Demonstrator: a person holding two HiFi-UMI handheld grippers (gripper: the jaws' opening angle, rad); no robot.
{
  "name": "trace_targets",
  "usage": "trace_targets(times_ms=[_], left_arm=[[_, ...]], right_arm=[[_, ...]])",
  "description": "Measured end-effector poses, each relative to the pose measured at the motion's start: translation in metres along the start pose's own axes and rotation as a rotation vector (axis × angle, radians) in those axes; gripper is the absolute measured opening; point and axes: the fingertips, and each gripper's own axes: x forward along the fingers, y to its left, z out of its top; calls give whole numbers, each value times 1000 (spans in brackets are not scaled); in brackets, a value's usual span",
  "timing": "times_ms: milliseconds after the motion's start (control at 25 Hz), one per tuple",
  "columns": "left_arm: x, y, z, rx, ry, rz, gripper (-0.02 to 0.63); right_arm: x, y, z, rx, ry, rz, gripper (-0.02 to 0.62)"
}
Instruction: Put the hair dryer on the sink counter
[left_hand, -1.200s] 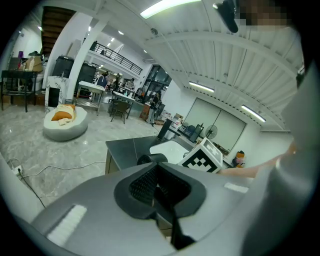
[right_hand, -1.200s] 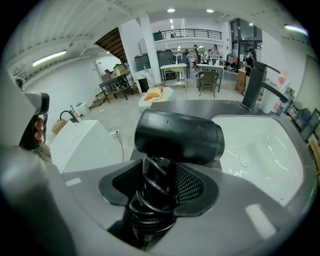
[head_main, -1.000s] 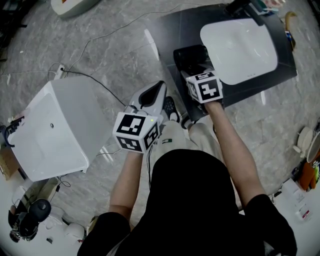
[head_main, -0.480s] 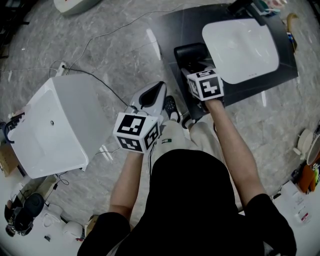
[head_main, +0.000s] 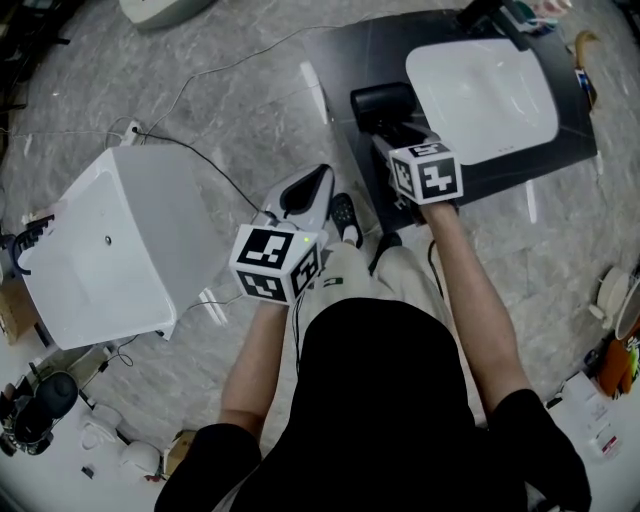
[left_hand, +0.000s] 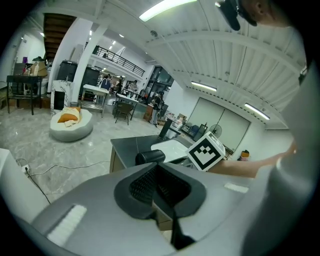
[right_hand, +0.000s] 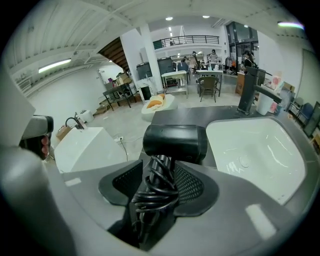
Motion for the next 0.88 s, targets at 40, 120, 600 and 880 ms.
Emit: trace_targets(times_ms=[40, 120, 600, 880], left_arm=[[-2, -4, 0, 0, -4, 1, 0], [-5, -11, 0, 3, -14, 3, 0], [-27, -90, -22, 14, -47, 26, 0], [-41, -143, -39, 32, -65, 31, 0]], right_arm=[[-5, 2, -1, 0, -5, 13, 210], [-16, 5, -2, -8, -18, 30, 210], [-115, 11, -40, -15, -176, 111, 189], [-184, 15, -68, -39, -266, 120, 125]])
